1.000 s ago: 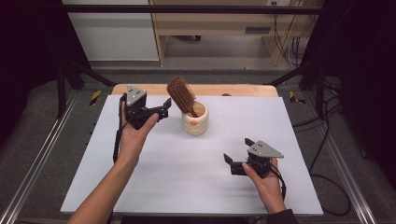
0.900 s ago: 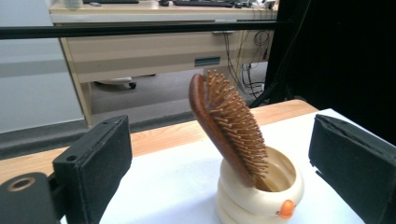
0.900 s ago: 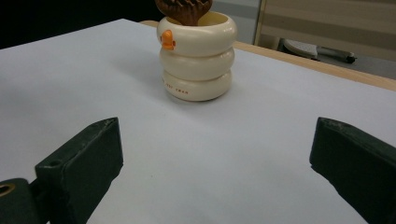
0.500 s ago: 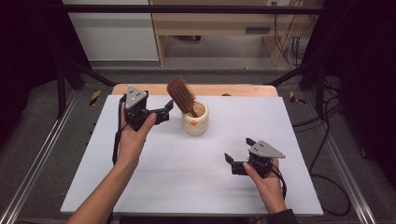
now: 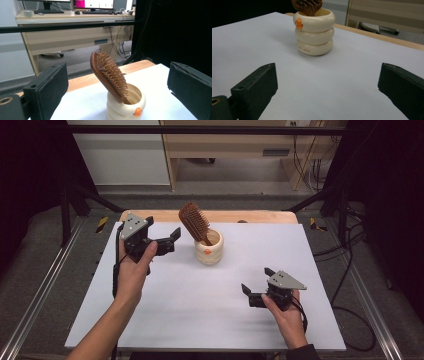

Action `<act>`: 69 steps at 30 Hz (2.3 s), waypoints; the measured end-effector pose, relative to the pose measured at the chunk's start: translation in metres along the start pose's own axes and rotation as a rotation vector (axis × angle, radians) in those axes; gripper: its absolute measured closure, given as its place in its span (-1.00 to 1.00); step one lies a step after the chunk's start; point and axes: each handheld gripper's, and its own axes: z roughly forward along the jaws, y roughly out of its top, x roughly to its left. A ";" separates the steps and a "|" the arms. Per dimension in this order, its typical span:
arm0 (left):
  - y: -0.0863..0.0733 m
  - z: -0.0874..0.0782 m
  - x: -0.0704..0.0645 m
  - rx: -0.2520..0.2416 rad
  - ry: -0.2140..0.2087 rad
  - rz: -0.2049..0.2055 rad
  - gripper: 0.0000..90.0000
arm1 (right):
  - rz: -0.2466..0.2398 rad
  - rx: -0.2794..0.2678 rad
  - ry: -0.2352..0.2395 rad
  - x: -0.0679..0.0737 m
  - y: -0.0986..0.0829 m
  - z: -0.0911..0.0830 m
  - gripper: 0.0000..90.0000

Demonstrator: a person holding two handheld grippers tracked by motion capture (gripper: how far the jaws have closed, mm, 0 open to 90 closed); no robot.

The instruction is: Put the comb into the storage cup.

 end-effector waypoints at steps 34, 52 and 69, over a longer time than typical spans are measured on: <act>-0.006 -0.036 0.020 -0.044 -0.026 0.000 -0.92 | 0.012 -0.013 -0.004 -0.006 0.000 -0.005 -0.93; -0.041 -0.056 0.046 -0.045 0.021 -0.042 -0.92 | 0.005 -0.006 -0.015 -0.005 -0.001 -0.004 -0.92; -0.082 -0.072 0.060 -0.040 0.057 -0.069 -0.92 | -0.002 -0.003 -0.017 -0.004 -0.002 -0.004 -0.92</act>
